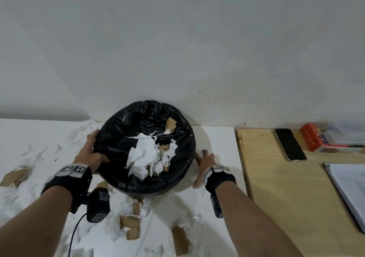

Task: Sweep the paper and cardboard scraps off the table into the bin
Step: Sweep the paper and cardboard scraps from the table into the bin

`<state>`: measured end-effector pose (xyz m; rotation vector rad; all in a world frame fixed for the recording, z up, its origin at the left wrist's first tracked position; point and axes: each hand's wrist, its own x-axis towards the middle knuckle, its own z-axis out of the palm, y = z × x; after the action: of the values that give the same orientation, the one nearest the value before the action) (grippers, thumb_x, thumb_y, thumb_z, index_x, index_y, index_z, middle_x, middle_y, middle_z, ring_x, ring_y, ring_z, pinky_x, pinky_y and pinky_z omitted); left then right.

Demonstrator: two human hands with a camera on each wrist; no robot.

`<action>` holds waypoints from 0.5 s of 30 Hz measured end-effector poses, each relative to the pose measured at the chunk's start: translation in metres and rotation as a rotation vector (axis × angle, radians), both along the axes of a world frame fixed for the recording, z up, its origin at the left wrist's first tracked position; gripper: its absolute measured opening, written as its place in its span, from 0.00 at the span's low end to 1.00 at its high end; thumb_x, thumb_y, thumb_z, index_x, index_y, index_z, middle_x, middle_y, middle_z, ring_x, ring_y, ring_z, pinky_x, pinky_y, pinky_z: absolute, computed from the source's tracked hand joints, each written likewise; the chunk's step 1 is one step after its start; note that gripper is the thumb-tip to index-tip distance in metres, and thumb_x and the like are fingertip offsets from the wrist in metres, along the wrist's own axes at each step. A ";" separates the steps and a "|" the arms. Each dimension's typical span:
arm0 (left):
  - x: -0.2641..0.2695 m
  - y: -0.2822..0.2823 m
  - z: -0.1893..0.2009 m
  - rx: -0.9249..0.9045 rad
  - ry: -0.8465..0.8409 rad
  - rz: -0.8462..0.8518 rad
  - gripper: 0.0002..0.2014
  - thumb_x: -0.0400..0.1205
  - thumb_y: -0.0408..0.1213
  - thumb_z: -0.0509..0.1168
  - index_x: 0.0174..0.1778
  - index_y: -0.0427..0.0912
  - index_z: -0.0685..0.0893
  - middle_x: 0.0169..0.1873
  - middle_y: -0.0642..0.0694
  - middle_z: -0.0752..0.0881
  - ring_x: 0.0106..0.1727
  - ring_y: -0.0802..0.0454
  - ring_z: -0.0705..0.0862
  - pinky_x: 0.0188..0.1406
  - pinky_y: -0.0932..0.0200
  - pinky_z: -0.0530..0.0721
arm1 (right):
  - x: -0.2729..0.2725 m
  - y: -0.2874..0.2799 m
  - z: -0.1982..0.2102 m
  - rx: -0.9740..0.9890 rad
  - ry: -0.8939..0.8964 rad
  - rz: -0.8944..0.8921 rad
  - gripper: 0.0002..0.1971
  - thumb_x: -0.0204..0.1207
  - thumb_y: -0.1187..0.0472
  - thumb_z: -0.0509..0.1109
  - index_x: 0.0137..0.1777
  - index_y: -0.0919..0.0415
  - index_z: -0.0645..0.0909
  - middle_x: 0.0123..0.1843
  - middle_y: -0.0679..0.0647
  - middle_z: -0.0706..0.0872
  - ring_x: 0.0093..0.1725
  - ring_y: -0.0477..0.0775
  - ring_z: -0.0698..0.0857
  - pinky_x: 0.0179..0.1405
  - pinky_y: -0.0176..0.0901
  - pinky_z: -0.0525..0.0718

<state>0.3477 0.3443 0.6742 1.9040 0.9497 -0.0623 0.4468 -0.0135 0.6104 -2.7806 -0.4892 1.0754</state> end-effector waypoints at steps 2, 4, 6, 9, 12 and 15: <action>-0.001 -0.008 0.012 -0.025 -0.023 -0.010 0.51 0.73 0.13 0.62 0.82 0.69 0.62 0.67 0.37 0.80 0.45 0.37 0.83 0.32 0.51 0.84 | -0.001 0.006 -0.003 -0.032 -0.023 0.049 0.62 0.55 0.60 0.83 0.81 0.37 0.44 0.79 0.55 0.48 0.80 0.69 0.50 0.66 0.67 0.76; -0.003 -0.010 0.016 -0.025 -0.037 0.002 0.49 0.75 0.11 0.59 0.85 0.63 0.61 0.63 0.37 0.80 0.41 0.43 0.82 0.29 0.55 0.79 | -0.003 0.010 -0.005 -0.037 -0.053 0.074 0.56 0.57 0.64 0.81 0.81 0.40 0.52 0.77 0.56 0.53 0.77 0.68 0.56 0.67 0.63 0.77; -0.006 -0.010 0.018 -0.024 -0.037 0.008 0.49 0.75 0.11 0.59 0.85 0.62 0.61 0.62 0.37 0.80 0.39 0.44 0.81 0.26 0.57 0.80 | -0.009 0.009 -0.007 0.008 -0.065 0.063 0.46 0.60 0.64 0.81 0.79 0.48 0.64 0.72 0.58 0.60 0.72 0.66 0.67 0.66 0.58 0.78; -0.011 -0.004 0.009 -0.040 -0.009 0.016 0.51 0.72 0.15 0.63 0.81 0.71 0.62 0.63 0.36 0.82 0.44 0.37 0.83 0.31 0.51 0.86 | -0.028 0.000 -0.009 0.114 -0.124 -0.059 0.26 0.69 0.69 0.75 0.69 0.59 0.79 0.66 0.59 0.72 0.65 0.66 0.79 0.63 0.51 0.79; -0.012 0.016 -0.016 -0.024 0.012 0.005 0.54 0.59 0.26 0.66 0.67 0.90 0.63 0.67 0.34 0.81 0.57 0.28 0.84 0.47 0.32 0.89 | -0.053 -0.013 -0.011 0.157 -0.126 -0.212 0.14 0.73 0.70 0.71 0.59 0.61 0.87 0.62 0.58 0.86 0.62 0.59 0.84 0.63 0.42 0.81; -0.014 0.029 -0.036 -0.003 -0.017 -0.015 0.54 0.58 0.26 0.66 0.65 0.92 0.63 0.67 0.31 0.80 0.62 0.25 0.82 0.50 0.28 0.88 | -0.075 -0.024 0.001 0.210 -0.124 -0.407 0.09 0.70 0.66 0.76 0.50 0.62 0.90 0.52 0.59 0.91 0.52 0.55 0.89 0.51 0.35 0.84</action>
<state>0.3332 0.3730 0.6386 1.9064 0.9237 -0.0558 0.3713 -0.0378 0.6119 -2.6088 -0.0342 0.7203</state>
